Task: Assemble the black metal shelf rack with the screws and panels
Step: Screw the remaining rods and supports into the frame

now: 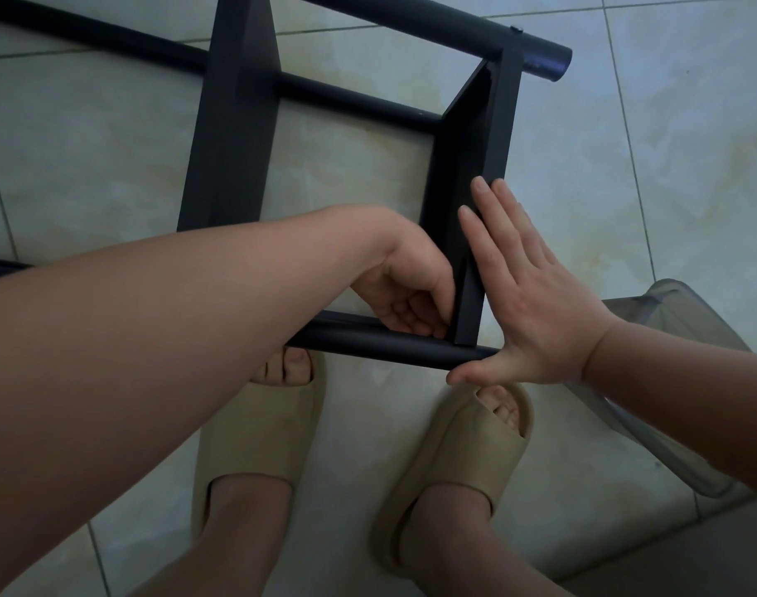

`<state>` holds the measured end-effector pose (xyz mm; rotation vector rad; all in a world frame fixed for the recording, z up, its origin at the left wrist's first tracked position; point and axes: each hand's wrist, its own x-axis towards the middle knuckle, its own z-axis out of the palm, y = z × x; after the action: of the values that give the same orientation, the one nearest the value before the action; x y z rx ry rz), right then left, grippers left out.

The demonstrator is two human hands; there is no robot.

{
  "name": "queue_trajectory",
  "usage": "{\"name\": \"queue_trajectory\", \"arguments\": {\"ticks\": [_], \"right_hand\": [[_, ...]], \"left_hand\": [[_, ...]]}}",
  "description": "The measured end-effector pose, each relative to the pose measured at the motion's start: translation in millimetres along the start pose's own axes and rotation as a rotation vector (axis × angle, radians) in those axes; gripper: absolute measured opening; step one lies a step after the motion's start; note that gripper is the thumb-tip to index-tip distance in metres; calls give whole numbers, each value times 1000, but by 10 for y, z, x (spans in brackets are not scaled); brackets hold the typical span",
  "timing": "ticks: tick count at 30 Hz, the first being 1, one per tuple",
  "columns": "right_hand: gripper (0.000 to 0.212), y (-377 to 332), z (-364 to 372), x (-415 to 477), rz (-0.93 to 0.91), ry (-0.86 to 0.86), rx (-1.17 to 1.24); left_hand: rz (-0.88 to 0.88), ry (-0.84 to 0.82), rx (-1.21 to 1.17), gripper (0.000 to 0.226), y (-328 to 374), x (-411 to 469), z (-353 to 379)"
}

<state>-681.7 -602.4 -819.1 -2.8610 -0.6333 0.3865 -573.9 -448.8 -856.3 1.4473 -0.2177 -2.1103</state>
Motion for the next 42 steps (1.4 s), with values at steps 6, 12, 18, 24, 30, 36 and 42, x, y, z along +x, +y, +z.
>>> {"name": "queue_trajectory", "arguments": {"ticks": [6, 12, 18, 24, 30, 36, 42], "right_hand": [[138, -16, -48, -26, 19, 6, -31], [137, -21, -67, -42, 13, 41, -59], [137, -13, -34, -35, 23, 45, -26], [137, -7, -11, -33, 23, 40, -25], [137, -14, -15, -27, 20, 41, -16], [138, -14, -8, -16, 22, 28, -7], [138, -12, -5, -15, 18, 23, -14]], "left_hand": [[15, -7, 2, 12, 16, -32, -8], [28, 15, 27, 10, 38, -28, -2], [18, -30, 37, 12, 44, -44, -7], [-23, -41, 56, 11, 56, -18, -25], [-83, -40, 83, 11, 73, 19, -58], [-49, -19, 39, 14, 57, 50, -46], [-9, -48, -42, 16, 6, 31, -55]]}}
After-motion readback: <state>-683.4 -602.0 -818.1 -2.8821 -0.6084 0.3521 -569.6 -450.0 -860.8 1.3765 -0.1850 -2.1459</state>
